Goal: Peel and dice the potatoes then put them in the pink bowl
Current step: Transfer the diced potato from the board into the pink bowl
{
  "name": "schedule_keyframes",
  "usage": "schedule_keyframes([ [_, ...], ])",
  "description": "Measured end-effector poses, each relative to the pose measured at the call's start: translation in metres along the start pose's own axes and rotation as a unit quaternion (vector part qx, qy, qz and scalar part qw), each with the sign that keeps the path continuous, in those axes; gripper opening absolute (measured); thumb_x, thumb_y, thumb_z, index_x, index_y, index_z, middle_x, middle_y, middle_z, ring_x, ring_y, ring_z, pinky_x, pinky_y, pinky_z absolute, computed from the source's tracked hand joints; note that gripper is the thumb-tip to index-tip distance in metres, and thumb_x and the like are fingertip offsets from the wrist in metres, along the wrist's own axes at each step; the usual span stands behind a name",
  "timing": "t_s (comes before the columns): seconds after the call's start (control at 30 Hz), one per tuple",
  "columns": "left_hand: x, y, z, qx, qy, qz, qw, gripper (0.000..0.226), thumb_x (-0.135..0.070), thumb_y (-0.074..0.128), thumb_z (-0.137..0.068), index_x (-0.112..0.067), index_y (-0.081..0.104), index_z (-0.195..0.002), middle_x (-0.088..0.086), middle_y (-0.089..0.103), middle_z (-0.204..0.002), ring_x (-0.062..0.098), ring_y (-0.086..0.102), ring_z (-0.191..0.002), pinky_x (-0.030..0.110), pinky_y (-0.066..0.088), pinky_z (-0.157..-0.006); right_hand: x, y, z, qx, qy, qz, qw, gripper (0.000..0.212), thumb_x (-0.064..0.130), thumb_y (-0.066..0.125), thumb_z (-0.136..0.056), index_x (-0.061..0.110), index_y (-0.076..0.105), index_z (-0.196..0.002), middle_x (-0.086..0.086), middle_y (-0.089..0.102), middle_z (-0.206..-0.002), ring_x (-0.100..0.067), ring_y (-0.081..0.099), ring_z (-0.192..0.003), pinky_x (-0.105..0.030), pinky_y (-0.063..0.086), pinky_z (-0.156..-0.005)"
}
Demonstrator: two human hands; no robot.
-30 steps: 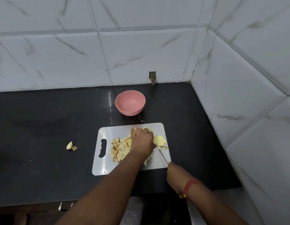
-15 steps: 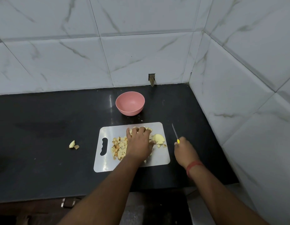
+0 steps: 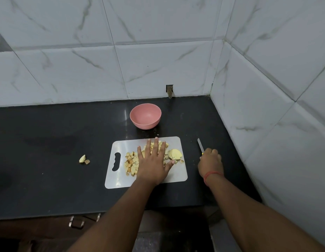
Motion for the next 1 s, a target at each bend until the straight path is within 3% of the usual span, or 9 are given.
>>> schedule_keyframes([
  [0.33,-0.002,-0.002,0.010,0.018,-0.023,-0.015,0.999,0.079,-0.074,0.007,-0.094,-0.032,-0.016,-0.157,0.003,-0.020,-0.166,0.030,-0.022,-0.152,0.063,-0.011,-0.118,-0.005,-0.001,0.004,-0.022,-0.026,0.019,0.999,0.032,0.033,0.052,-0.097,0.011,0.050,-0.120,-0.010,0.050,-0.123,-0.025,0.049,-0.111,-0.035,0.048,-0.087],
  [0.57,0.001,-0.005,0.014,0.006,-0.028,-0.011,1.000,0.078,-0.073,0.008,-0.096,-0.031,-0.012,-0.159,0.003,-0.017,-0.167,0.030,-0.020,-0.152,0.063,-0.012,-0.117,0.020,-0.019,0.019,-0.111,-0.110,0.042,0.987,0.030,0.034,0.054,-0.094,0.015,0.055,-0.117,-0.004,0.053,-0.115,-0.022,0.050,-0.104,-0.036,0.047,-0.085],
  [0.67,0.006,-0.007,0.015,0.002,-0.030,-0.008,1.000,0.077,-0.072,0.009,-0.097,-0.031,-0.009,-0.160,0.003,-0.018,-0.167,0.030,-0.019,-0.152,0.062,-0.012,-0.117,0.040,-0.019,0.025,-0.102,-0.181,0.027,0.978,0.041,0.035,0.053,-0.095,0.015,0.048,-0.130,-0.005,0.050,-0.130,-0.023,0.047,-0.119,-0.038,0.043,-0.098],
  [0.77,0.012,-0.011,0.015,-0.013,-0.031,-0.014,0.999,0.077,-0.072,0.008,-0.097,-0.030,-0.007,-0.160,0.004,-0.018,-0.167,0.030,-0.019,-0.153,0.062,-0.010,-0.118,0.058,-0.014,0.030,-0.069,-0.229,0.014,0.971,0.054,0.040,0.049,-0.096,0.016,0.036,-0.143,-0.004,0.038,-0.148,-0.024,0.032,-0.138,-0.041,0.029,-0.113],
  [1.0,0.043,-0.011,0.017,-0.025,-0.035,-0.024,0.999,0.079,-0.072,-0.002,-0.093,-0.029,-0.009,-0.159,0.005,-0.016,-0.167,0.030,-0.020,-0.152,0.063,-0.009,-0.117,0.091,0.002,0.041,-0.029,-0.287,0.033,0.957,0.065,0.052,0.033,-0.098,0.018,0.019,-0.153,-0.001,0.016,-0.161,-0.020,0.012,-0.149,-0.044,0.013,-0.121],
])
Point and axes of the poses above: each hand's wrist, its own z-axis away from the middle knuckle, its own y-axis out of the palm, x = y × z, the point moved 6 cm from there along -z, towards the middle knuckle
